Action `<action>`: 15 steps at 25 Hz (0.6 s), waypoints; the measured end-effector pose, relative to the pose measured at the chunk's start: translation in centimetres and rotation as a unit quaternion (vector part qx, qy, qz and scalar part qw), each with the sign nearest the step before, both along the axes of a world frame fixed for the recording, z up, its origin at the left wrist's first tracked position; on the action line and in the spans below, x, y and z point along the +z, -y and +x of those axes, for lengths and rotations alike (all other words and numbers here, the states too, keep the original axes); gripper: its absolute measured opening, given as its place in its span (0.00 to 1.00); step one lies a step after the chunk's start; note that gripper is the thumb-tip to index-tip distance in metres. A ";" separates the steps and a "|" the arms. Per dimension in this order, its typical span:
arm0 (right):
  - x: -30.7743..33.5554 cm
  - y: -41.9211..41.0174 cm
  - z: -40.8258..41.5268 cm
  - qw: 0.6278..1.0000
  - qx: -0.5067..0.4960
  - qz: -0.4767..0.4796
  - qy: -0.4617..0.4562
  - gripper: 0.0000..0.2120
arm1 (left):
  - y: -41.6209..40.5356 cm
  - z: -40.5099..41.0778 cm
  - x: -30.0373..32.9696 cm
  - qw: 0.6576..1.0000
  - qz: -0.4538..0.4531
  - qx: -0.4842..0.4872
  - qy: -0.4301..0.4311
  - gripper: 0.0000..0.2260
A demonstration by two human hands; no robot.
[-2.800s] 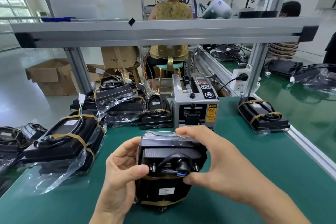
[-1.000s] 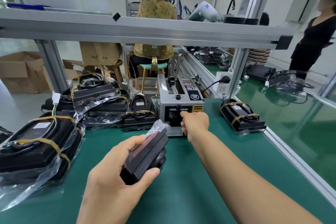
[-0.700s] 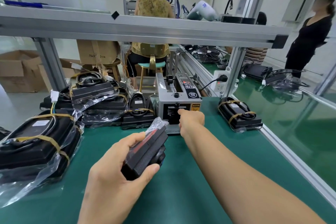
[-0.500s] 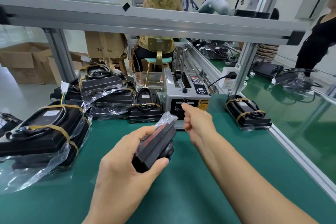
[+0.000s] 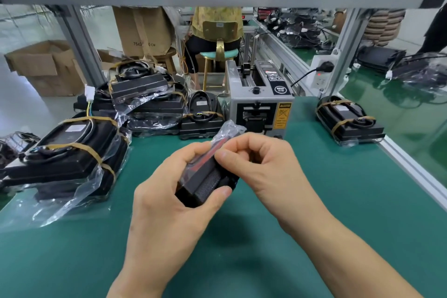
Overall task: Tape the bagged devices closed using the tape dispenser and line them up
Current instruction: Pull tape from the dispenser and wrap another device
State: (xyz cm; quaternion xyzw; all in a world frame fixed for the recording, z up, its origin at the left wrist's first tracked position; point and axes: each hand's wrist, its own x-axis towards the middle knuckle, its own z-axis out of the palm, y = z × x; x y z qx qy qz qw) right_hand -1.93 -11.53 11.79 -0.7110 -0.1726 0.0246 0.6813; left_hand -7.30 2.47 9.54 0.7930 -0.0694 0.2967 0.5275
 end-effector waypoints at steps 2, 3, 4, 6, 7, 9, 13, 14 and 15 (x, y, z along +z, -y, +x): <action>0.0 -0.1 0.0 1.000 0.001 -0.002 -0.008 0.05 | -0.1 -0.2 0.0 1.000 -0.007 -0.007 0.005 0.24; 0.0 -0.1 0.0 1.000 0.002 -0.005 -0.011 0.05 | -0.2 -0.2 0.0 1.000 -0.005 -0.009 0.008 0.24; 0.0 -0.1 0.1 1.000 0.000 -0.007 -0.015 0.06 | -0.3 -0.2 -0.1 1.000 0.000 -0.011 0.009 0.24; 0.1 -0.1 0.4 1.000 -0.014 -0.007 -0.016 0.07 | -0.5 -0.2 -0.1 1.000 0.003 -0.016 0.008 0.23; 0.1 -0.1 0.4 1.000 -0.022 -0.004 -0.016 0.07 | -0.6 -0.2 -0.2 1.000 0.000 -0.016 0.007 0.23; 0.2 -0.2 0.2 0.999 -0.024 0.009 -0.024 0.07 | -0.7 -0.2 -0.3 1.000 -0.011 -0.013 0.005 0.23; 0.2 -0.5 -0.3 0.998 0.025 0.040 -0.041 0.09 | -0.9 -0.3 -0.2 1.000 -0.017 -0.014 0.008 0.23; 0.3 -0.5 -0.4 0.998 0.023 0.037 -0.040 0.10 | -1.0 -0.3 -0.1 1.000 -0.014 -0.015 0.008 0.23; 0.3 -0.6 -0.4 0.999 0.018 0.033 -0.038 0.12 | -1.0 -0.3 -0.1 1.000 -0.014 -0.015 0.008 0.23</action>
